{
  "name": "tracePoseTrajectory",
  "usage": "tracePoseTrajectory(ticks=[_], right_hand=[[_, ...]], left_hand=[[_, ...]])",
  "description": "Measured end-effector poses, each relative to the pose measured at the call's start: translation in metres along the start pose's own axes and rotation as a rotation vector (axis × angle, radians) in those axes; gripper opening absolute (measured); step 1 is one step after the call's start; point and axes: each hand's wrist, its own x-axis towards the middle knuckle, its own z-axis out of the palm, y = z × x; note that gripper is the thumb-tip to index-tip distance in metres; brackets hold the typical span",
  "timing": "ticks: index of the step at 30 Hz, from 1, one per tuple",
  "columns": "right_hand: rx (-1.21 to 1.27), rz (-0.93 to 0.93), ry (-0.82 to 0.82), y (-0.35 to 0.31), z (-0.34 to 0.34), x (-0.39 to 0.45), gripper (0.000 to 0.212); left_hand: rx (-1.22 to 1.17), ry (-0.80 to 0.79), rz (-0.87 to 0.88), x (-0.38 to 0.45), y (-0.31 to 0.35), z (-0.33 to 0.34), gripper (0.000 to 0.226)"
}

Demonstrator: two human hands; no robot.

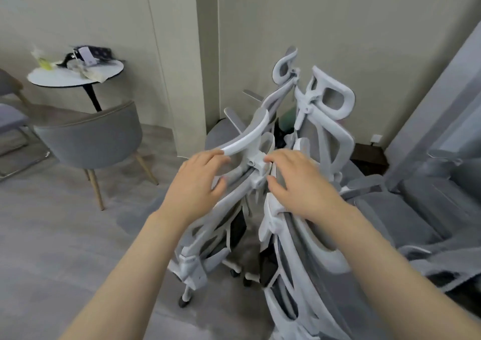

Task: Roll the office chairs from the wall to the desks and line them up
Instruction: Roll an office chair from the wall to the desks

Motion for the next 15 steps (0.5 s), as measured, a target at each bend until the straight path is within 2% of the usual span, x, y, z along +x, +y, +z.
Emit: tracePoseTrajectory(ticks=[3, 7, 11, 15], right_hand=[[-0.07, -0.095, -0.003, 0.025, -0.008, 0.063, 0.038], [-0.079, -0.151, -0.086, 0.058, 0.011, 0.133, 0.04], [-0.131, -0.257, -0.159, 0.082, 0.042, 0.176, 0.043], [-0.189, -0.352, -0.137, 0.092, 0.063, 0.199, 0.046]], left_hand=[[0.002, 0.02, -0.08, 0.039, -0.008, 0.022, 0.042], [0.048, -0.034, -0.224, 0.061, -0.016, 0.054, 0.048], [0.074, 0.078, -0.282, 0.064, -0.021, 0.068, 0.047], [0.064, 0.155, -0.284, 0.059, -0.021, 0.074, 0.039]])
